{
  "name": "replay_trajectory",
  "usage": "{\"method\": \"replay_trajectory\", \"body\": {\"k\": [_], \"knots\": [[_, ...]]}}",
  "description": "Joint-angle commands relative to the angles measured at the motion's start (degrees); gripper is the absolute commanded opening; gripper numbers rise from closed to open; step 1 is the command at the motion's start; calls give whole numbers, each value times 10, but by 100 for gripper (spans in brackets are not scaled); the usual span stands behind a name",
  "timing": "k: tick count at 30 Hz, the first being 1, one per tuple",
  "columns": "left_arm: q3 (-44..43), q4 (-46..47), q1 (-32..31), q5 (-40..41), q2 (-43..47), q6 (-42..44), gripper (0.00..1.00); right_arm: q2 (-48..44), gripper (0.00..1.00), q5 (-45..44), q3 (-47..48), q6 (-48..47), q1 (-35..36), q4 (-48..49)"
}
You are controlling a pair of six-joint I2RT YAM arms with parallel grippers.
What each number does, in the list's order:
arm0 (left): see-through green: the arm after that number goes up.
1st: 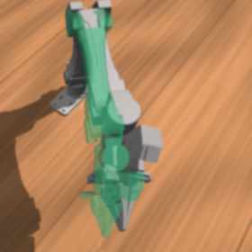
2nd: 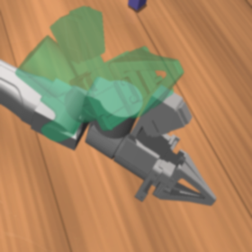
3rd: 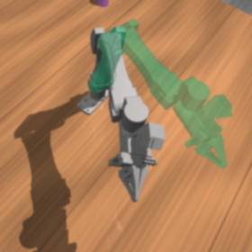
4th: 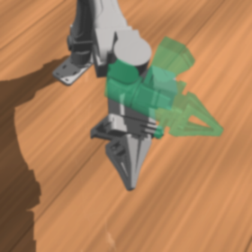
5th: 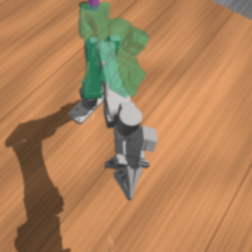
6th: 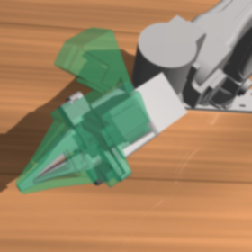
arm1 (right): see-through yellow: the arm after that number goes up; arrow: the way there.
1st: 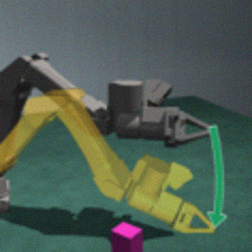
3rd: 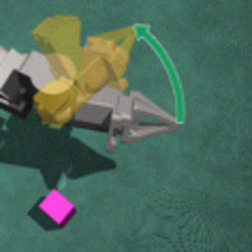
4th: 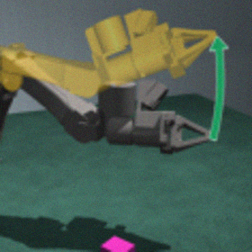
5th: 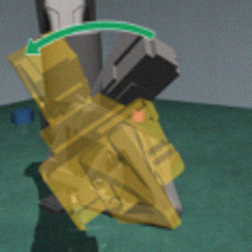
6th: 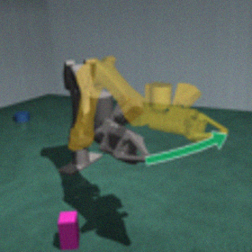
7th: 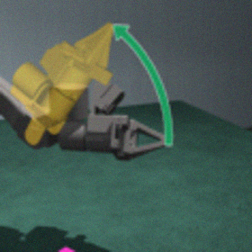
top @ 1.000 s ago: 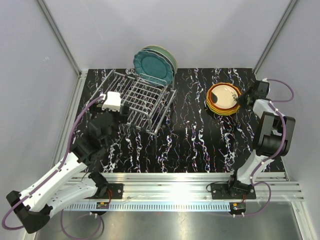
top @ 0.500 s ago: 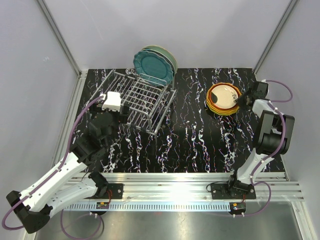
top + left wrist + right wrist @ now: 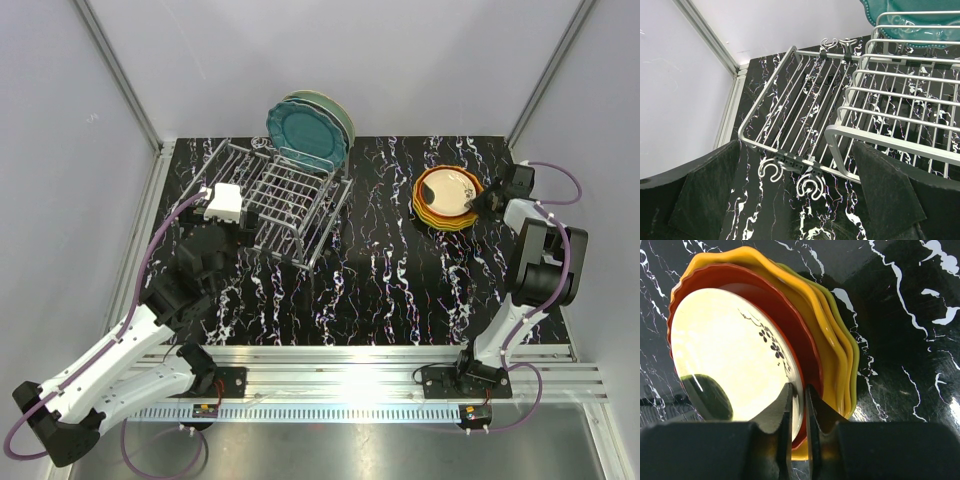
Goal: Load the plates into the dish rack
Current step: Grab a plate with the right arm
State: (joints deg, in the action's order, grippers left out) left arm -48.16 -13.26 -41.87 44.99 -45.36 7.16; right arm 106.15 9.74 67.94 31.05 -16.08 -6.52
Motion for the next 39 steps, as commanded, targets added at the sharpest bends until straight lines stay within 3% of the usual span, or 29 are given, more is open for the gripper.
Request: {"method": "replay_trajectory", "body": {"k": [1,7,15,21,32,35,39], "knots": [[-3,23,3,-10,5,-4,99,-16,16,-2,20,-9,0,-1],[-5,18,3,-18,3,-3,99,-27,26,2,5,-9,-1,-8],[-3,19,3,-20,0,0,99,-27,21,5,1,-5,-1,-14],[-3,19,3,-19,-2,-2,99,-37,31,-2,10,-9,-1,-34],[-2,19,3,-22,-7,-1,99,-43,31,-27,18,-16,-1,-49],[-2,19,3,-21,-6,-1,99,-45,38,-29,23,-16,-1,-53],[-1,18,3,-25,-7,-1,99,-45,39,-43,32,-19,0,-68]]}}
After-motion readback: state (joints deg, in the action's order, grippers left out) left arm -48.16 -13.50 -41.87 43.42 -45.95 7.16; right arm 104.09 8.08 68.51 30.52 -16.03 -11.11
